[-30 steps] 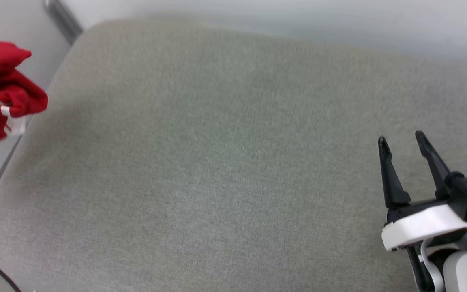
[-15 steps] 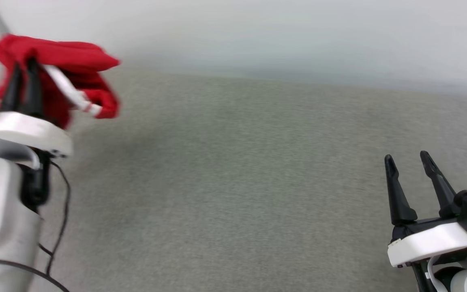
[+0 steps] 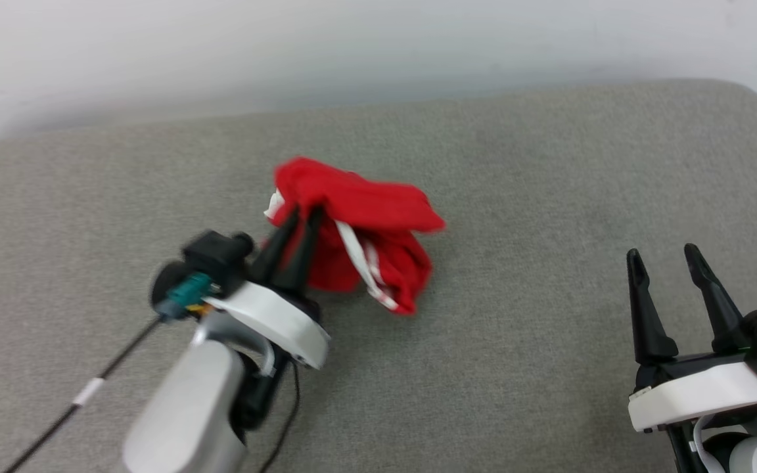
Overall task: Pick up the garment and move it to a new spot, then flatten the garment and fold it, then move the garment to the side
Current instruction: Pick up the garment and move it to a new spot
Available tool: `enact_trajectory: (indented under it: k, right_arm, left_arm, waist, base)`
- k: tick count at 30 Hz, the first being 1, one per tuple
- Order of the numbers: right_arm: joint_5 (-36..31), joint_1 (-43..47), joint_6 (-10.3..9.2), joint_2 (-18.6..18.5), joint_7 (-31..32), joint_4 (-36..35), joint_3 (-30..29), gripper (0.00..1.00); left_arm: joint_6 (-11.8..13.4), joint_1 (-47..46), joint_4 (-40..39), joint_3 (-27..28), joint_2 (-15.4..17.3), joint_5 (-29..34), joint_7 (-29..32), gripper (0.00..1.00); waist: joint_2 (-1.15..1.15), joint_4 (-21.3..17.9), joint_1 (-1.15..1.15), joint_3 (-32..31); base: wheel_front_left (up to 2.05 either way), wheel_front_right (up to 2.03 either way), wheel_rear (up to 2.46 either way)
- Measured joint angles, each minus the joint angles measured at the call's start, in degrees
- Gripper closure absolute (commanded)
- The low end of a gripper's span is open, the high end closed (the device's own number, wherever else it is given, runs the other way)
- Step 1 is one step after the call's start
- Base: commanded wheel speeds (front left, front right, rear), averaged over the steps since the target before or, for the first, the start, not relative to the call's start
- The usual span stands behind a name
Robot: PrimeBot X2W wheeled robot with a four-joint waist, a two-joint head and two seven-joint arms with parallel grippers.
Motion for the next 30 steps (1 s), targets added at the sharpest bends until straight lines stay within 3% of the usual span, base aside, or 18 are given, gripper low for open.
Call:
enact_trajectory:
  k: [6, 14, 16, 17, 21, 30]
  right_arm:
    - [0.7, -0.9, 0.01, 0.0, -1.3, 0.9, 0.3, 0.00]
    - [0.8, -2.4, 0.01, 0.0, -2.4, 2.4, 0.2, 0.00]
    - [0.6, -2.4, 0.01, 0.0, -2.4, 2.8, 0.0, 0.00]
    - [0.6, -2.4, 0.01, 0.0, -2.5, 2.9, -0.2, 0.00]
    - [0.2, -2.3, 0.01, 0.0, -2.3, 3.3, -0.3, 0.00]
    - [-0.4, 0.0, 0.01, 0.0, -0.5, 2.9, -0.3, 0.00]
  left_arm:
    - [-2.5, 3.4, 3.6, -8.9, -3.3, 1.1, 2.7, 1.00]
    - [-4.0, 4.9, 7.1, -17.8, -3.4, 1.3, 4.2, 1.00]
    - [-4.1, 4.9, 6.8, -18.6, -3.3, 1.3, 3.1, 0.46]
    - [-4.2, 4.8, 6.4, -18.8, -3.2, 1.3, 2.4, 0.00]
    - [-3.6, 4.4, 3.7, -17.6, -3.2, 1.5, -0.3, 0.00]
    - [2.2, 6.0, -2.1, -9.2, -2.1, 1.3, -2.2, 0.00]
  waist:
    - [0.00, -2.3, 0.01, 4.0]
    - [0.00, -1.9, 0.01, 6.1]
    - [0.00, -1.3, 0.01, 5.5]
    - [0.00, -0.9, 0.01, 5.2]
    - [0.00, 0.6, 0.01, 3.1]
    - [0.00, 4.0, 0.00, -2.4]
  base:
    - [0.00, 0.00, 0.00]
    - [0.00, 0.00, 0.00]
    - [0.00, 0.00, 0.00]
    - [0.00, 0.00, 0.00]
    - [0.00, 0.00, 0.00]
    - [0.00, 0.00, 0.00]
